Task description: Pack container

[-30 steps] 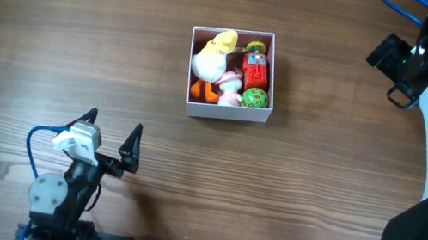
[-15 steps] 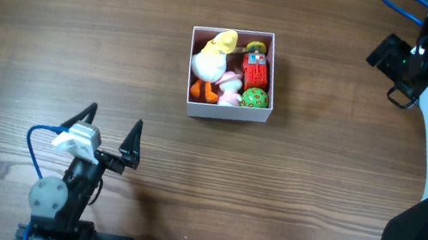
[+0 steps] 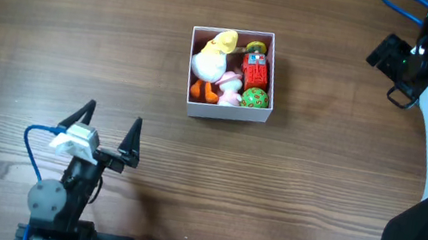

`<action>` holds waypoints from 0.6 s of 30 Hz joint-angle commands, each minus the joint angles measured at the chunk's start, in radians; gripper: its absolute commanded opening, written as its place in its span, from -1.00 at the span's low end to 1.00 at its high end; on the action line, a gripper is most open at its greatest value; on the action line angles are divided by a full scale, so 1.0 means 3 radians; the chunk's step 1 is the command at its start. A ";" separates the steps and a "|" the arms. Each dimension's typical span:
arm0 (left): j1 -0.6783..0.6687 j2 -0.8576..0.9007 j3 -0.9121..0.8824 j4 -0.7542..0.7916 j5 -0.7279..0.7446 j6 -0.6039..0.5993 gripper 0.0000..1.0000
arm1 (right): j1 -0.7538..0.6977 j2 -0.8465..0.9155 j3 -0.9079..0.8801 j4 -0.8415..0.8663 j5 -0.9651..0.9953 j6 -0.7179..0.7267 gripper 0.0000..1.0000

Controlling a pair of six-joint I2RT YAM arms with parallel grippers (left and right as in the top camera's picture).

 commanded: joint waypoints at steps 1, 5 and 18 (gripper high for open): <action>-0.0003 -0.0034 -0.0017 -0.0278 0.0175 -0.0009 1.00 | 0.0001 0.0036 -0.0001 0.0008 -0.0031 0.0001 0.99; -0.0003 -0.0034 -0.0017 -0.0376 0.0197 -0.0008 1.00 | 0.0001 0.0036 -0.0001 0.0008 -0.0031 0.0001 0.99; -0.0003 -0.0034 -0.0015 -0.0376 0.0197 -0.0008 0.99 | 0.0001 0.0036 -0.0001 0.0008 -0.0031 0.0003 1.00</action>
